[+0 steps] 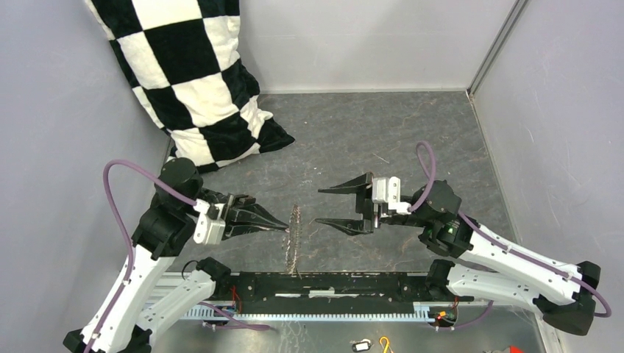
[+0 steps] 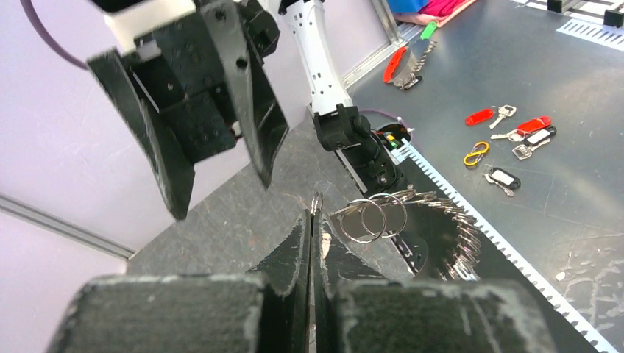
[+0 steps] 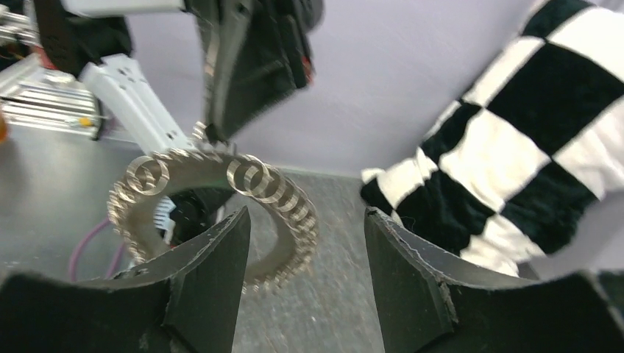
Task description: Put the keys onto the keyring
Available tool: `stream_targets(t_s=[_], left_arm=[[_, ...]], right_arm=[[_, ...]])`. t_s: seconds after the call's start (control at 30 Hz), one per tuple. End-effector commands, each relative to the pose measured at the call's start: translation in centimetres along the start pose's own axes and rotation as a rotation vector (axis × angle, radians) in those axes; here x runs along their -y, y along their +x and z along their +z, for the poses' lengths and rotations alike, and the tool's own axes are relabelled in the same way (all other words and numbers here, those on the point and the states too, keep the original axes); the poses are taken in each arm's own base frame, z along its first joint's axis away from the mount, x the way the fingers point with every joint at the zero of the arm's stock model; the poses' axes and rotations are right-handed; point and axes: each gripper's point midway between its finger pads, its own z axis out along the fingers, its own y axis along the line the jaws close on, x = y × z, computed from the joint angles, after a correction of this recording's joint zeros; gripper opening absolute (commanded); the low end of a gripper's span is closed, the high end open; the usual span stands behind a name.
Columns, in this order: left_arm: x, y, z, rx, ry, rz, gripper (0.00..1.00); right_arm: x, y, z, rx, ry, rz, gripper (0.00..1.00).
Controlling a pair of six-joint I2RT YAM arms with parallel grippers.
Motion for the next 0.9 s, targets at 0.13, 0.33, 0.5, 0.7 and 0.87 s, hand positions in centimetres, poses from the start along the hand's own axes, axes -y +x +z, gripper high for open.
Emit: stream_targets(t_s=[0.13, 0.33, 0.5, 0.7, 0.87], left_arm=[[0.5, -4.4, 0.0, 0.085, 0.07, 0.221, 0.02], [0.3, -1.9, 0.0, 0.032, 0.01, 0.143, 0.02], [0.6, 2.1, 0.0, -0.03, -0.017, -0.016, 0.02], [1.2, 3.6, -0.1, -0.05, -0.025, -0.051, 0.02], [1.8, 4.1, -0.1, -0.056, -0.03, -0.077, 0.02]], right_arm=[[5.6, 5.4, -2.0, -0.223, 0.337, 0.011, 0.65], [11.3, 10.3, -7.2, -0.411, 0.71, 0.075, 0.65], [14.4, 20.3, -16.3, -0.781, 1.022, 0.22, 0.63], [13.1, 28.6, -21.0, -0.88, 1.044, 0.348, 0.61], [13.8, 30.6, -21.3, -0.854, 0.941, 0.316, 0.55]])
